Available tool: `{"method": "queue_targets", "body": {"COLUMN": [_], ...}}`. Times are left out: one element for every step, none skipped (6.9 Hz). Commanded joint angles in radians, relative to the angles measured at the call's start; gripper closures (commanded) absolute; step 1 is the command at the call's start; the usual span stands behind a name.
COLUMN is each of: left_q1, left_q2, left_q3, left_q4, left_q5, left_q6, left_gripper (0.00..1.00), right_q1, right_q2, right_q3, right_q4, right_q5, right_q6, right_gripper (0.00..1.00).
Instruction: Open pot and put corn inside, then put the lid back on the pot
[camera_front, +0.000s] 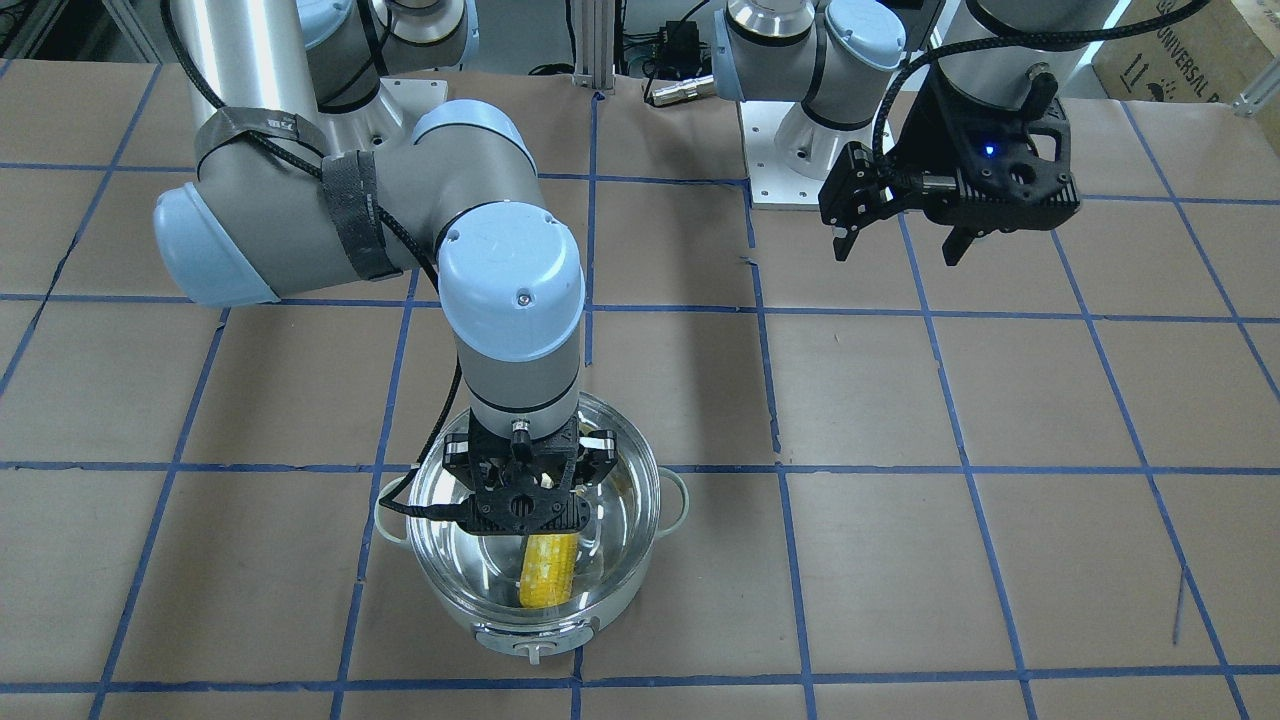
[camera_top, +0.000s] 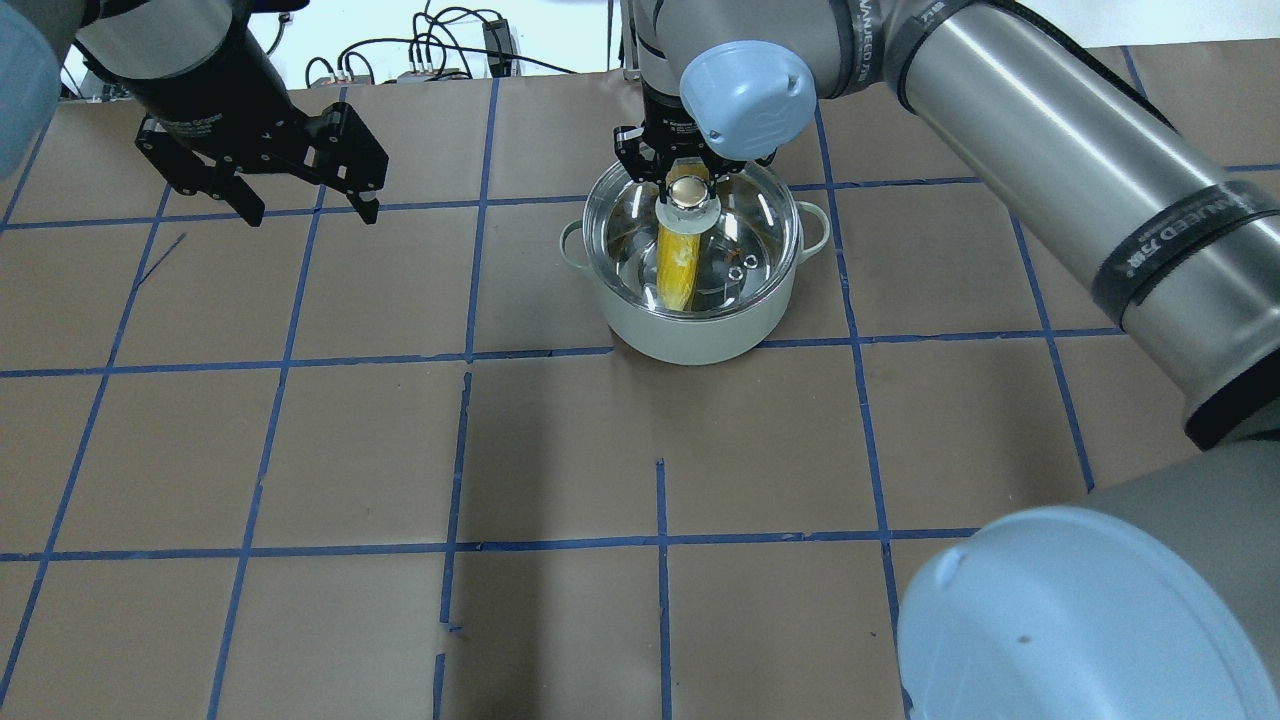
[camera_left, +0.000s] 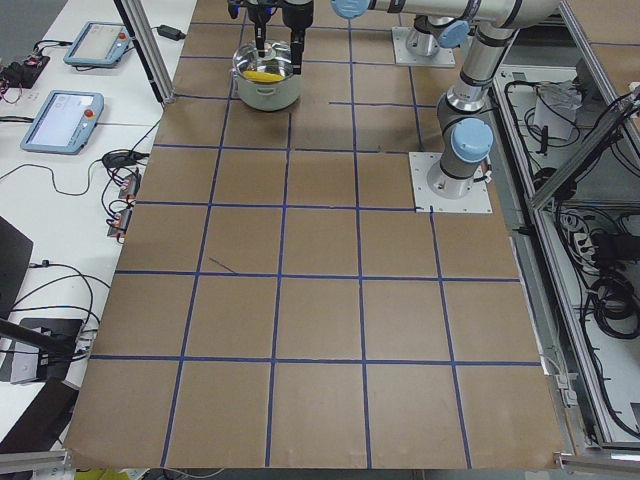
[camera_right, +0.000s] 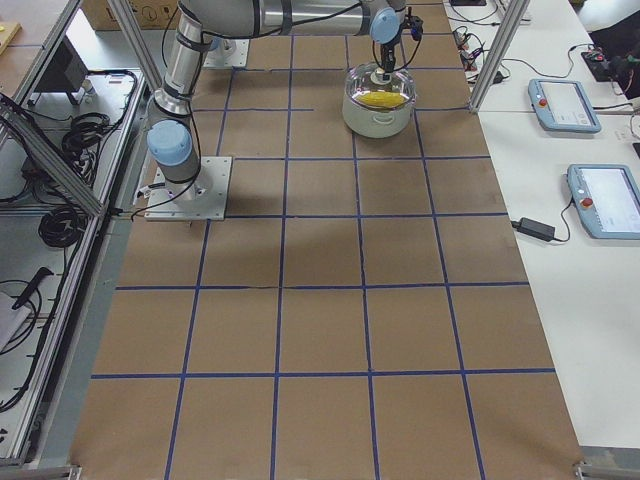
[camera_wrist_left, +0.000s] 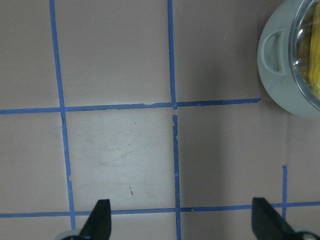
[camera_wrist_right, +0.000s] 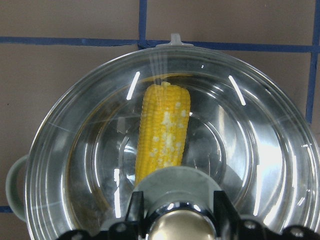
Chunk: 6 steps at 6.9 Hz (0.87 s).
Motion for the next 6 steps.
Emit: {"method": "queue_targets", "body": {"left_q1": [-0.001,0.0,0.0,-0.001,-0.002,-0.002], "left_q2": [0.0,0.0,0.0,0.0,0.0,0.0], "left_q3": [0.0,-0.001,-0.001,-0.001,-0.001,-0.001], "left_q4": [0.0,0.0,0.0,0.0,0.0,0.002], "left_q5": [-0.001,-0.001,-0.001,-0.001,-0.001,-0.001], "left_q6": [0.0,0.0,0.0,0.0,0.0,-0.001], "left_gripper": [0.0,0.0,0.0,0.0,0.0,0.0], "right_q1": [0.0,0.0,0.0,-0.001,-0.001,-0.003], "right_q2": [-0.001,-0.002,-0.002,-0.002,-0.002,0.0], "right_q3": [0.0,0.0,0.0,0.0,0.0,0.0], "right_q4": [0.01,0.011,0.013,0.013,0.013,0.014], "right_q5": [0.0,-0.002,-0.002,-0.002,-0.002,0.003], "right_q6": [-0.001,-0.001,-0.001,-0.001,-0.001,-0.001], "right_gripper": [0.94,0.94,0.94,0.94,0.94,0.92]}}
